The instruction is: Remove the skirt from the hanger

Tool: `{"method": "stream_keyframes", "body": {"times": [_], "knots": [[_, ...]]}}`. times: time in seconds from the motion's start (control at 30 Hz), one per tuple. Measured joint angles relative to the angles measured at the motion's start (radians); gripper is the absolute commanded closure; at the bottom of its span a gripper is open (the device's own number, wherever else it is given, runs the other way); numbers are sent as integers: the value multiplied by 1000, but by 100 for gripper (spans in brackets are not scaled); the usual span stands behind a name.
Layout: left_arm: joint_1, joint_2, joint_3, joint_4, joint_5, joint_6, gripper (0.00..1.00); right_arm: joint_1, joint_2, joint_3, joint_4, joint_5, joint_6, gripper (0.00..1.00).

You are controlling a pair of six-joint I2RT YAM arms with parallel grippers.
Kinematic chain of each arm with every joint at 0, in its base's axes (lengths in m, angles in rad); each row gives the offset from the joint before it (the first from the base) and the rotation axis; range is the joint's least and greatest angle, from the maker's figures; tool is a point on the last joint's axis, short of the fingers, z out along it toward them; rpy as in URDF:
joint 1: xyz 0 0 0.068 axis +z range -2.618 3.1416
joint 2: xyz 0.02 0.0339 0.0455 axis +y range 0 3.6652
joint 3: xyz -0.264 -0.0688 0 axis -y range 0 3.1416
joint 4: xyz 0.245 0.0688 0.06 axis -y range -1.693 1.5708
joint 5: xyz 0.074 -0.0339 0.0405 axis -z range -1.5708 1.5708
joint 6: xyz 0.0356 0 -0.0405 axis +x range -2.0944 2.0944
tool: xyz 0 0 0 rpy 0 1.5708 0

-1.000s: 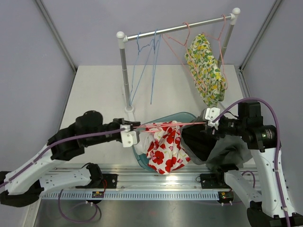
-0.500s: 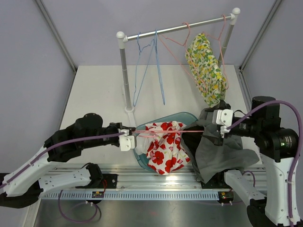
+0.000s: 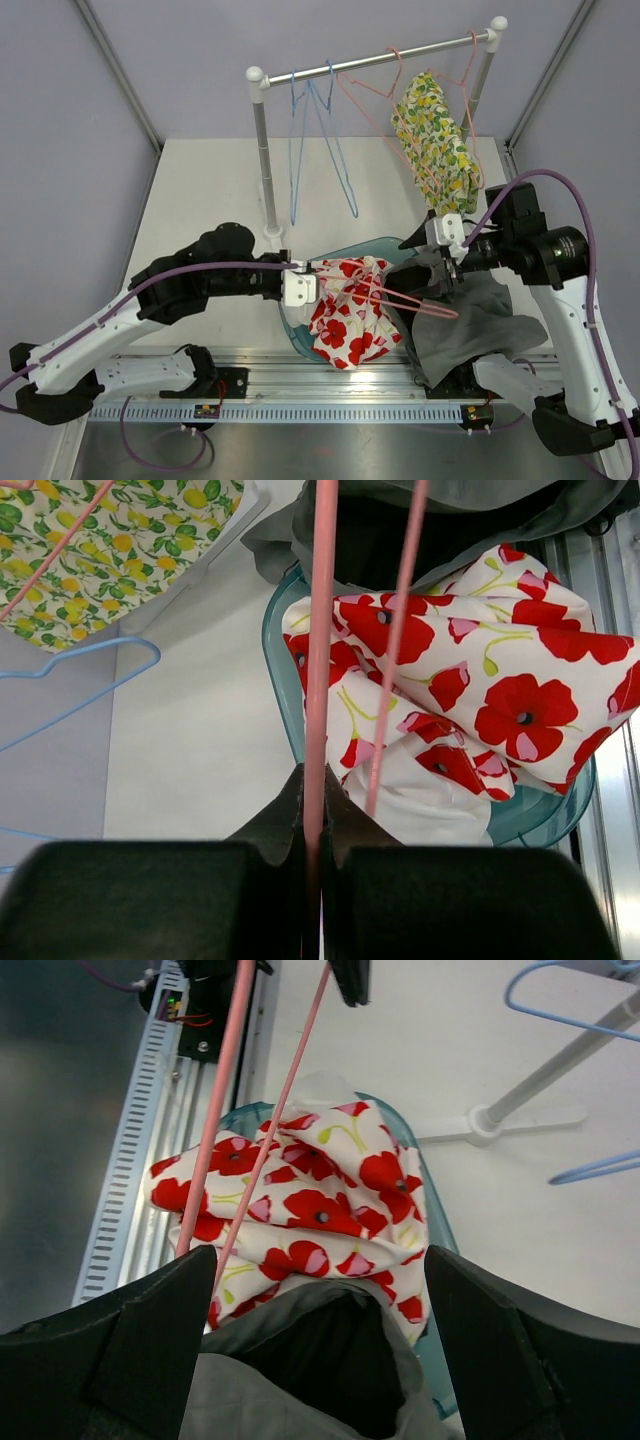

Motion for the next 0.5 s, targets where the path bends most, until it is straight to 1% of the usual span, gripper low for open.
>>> {"method": "stream_keyframes", "body": {"times": [0.07, 0.13, 0.17, 0.2, 0.23, 0.27, 0.4, 0.5], "knots": [[-2, 24, 2, 13, 0, -17, 100, 46, -24, -29, 0, 25, 31, 12], [-2, 45, 8, 18, -2, -34, 100, 60, -40, -44, -2, 47, 49, 15], [-2, 56, 12, 23, -3, -42, 100, 61, -44, -46, 1, 63, 61, 18], [-2, 65, 17, 25, -4, -48, 100, 61, -47, -47, 11, 82, 81, 19], [-2, 72, 21, 29, -5, -51, 100, 62, -51, -47, 29, 112, 108, 18], [-2, 77, 22, 34, -7, -56, 100, 63, -56, -47, 56, 154, 143, 15], [-2, 81, 22, 35, -16, -59, 100, 63, -78, -21, 150, 307, 267, 12], [-2, 81, 22, 36, -18, -59, 100, 64, -69, 45, 161, 342, 322, 9]]}}
